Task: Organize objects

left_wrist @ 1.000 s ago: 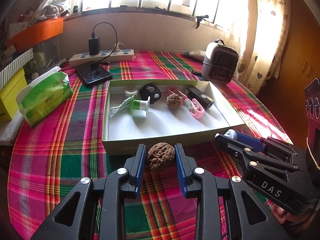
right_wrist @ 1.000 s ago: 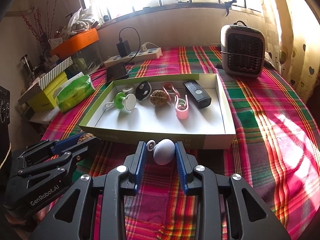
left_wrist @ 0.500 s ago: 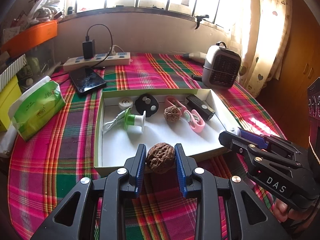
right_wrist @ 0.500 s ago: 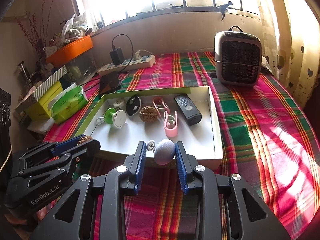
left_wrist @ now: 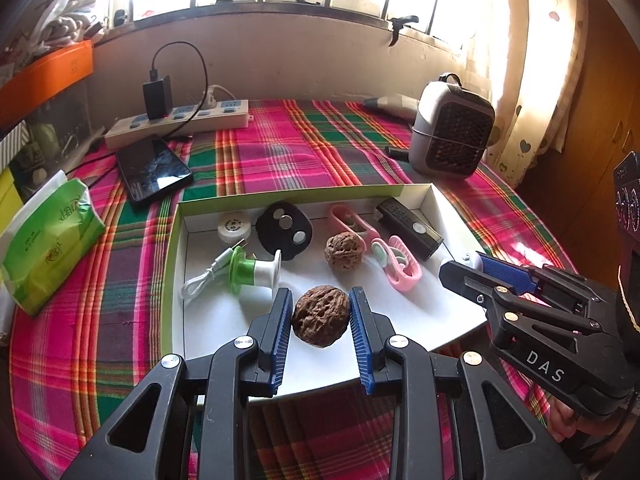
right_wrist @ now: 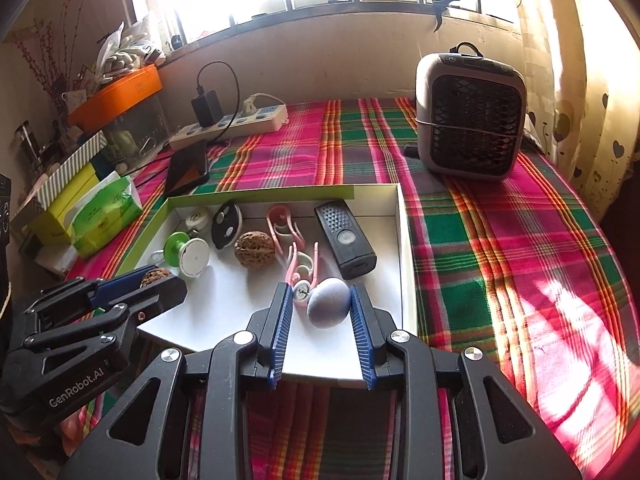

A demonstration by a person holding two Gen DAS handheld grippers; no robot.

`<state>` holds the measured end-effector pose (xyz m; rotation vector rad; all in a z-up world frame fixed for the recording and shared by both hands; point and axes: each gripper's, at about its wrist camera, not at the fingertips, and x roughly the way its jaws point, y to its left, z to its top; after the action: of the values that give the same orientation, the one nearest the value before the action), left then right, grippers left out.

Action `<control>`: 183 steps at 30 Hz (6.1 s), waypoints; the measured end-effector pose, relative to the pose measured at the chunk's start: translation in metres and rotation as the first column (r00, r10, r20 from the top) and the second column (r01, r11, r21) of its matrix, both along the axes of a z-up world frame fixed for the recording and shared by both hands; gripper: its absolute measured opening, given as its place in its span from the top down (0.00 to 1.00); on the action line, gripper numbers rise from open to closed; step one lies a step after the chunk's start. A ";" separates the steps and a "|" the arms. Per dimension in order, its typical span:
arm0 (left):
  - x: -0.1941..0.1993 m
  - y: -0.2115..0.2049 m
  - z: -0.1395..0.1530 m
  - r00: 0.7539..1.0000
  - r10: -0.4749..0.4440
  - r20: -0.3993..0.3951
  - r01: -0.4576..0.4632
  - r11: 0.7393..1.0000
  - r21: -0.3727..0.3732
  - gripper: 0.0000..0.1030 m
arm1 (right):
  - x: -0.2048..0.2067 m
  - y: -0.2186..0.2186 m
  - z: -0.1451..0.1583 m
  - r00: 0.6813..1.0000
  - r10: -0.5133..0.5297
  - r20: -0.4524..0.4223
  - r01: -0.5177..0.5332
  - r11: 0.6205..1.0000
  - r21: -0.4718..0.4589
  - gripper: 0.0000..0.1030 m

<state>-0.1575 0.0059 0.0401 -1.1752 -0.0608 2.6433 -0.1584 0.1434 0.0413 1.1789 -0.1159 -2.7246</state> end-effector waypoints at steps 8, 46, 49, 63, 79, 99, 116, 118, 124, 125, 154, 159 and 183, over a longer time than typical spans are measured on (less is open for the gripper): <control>-0.019 0.004 -0.008 1.000 -0.003 0.025 0.003 1.000 -0.004 0.74 | -0.012 0.005 -0.007 1.000 -0.007 0.023 0.006 1.000 0.030 0.70; -0.039 0.011 -0.027 0.998 -0.006 0.069 0.010 0.998 -0.055 0.74 | -0.025 -0.007 -0.019 0.999 0.016 0.044 -0.020 0.996 0.090 0.70; -0.039 0.013 -0.028 0.998 -0.005 0.070 0.009 0.998 -0.061 0.74 | -0.025 -0.007 -0.019 0.999 0.017 0.046 -0.022 0.995 0.096 0.70; -0.039 0.014 -0.028 0.998 -0.004 0.069 0.009 0.998 -0.070 0.73 | -0.027 -0.009 -0.021 0.999 0.016 0.050 -0.022 0.994 0.106 0.70; -0.039 0.014 -0.028 0.997 -0.007 0.071 0.011 0.998 -0.061 0.67 | -0.029 -0.006 -0.018 0.999 0.007 0.042 -0.012 0.993 0.117 0.70; -0.023 0.012 -0.016 0.999 0.026 0.037 -0.024 0.997 -0.067 0.66 | -0.016 -0.005 -0.012 1.000 -0.018 0.018 0.016 0.995 0.100 0.64; 0.011 0.010 0.003 0.998 0.060 -0.028 -0.062 0.995 -0.078 0.66 | 0.011 -0.007 0.004 0.999 -0.012 -0.033 0.014 0.998 0.061 0.64; 0.016 0.009 0.004 0.997 0.067 -0.032 -0.069 0.995 -0.073 0.66 | 0.015 -0.008 0.005 0.999 -0.011 -0.037 0.013 0.998 0.063 0.64; 0.035 0.006 0.007 0.995 0.083 -0.046 -0.086 0.994 -0.067 0.66 | 0.028 -0.010 0.006 0.999 -0.007 -0.042 0.009 0.998 0.062 0.64; 0.038 0.006 0.008 0.995 0.088 -0.051 -0.091 0.994 -0.068 0.66 | 0.030 -0.011 0.007 0.999 -0.006 -0.044 0.009 0.998 0.063 0.64; 0.092 -0.009 -0.026 0.985 0.169 0.016 -0.166 0.980 -0.110 0.66 | 0.079 -0.021 -0.021 1.000 0.015 0.022 -0.017 0.997 0.076 0.63; 0.096 -0.011 -0.033 0.983 0.180 0.039 -0.175 0.979 -0.108 0.66 | 0.082 -0.024 -0.028 0.999 0.020 0.047 -0.024 0.995 0.093 0.63; 0.102 -0.007 -0.036 0.976 0.216 0.022 -0.211 0.969 -0.127 0.65 | 0.087 -0.022 -0.033 0.997 -0.006 0.071 -0.004 0.990 0.143 0.39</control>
<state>-0.0557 -0.0009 0.0036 -1.3243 -0.0310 2.8491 -0.0710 0.1218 0.0081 1.3145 0.0723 -2.7313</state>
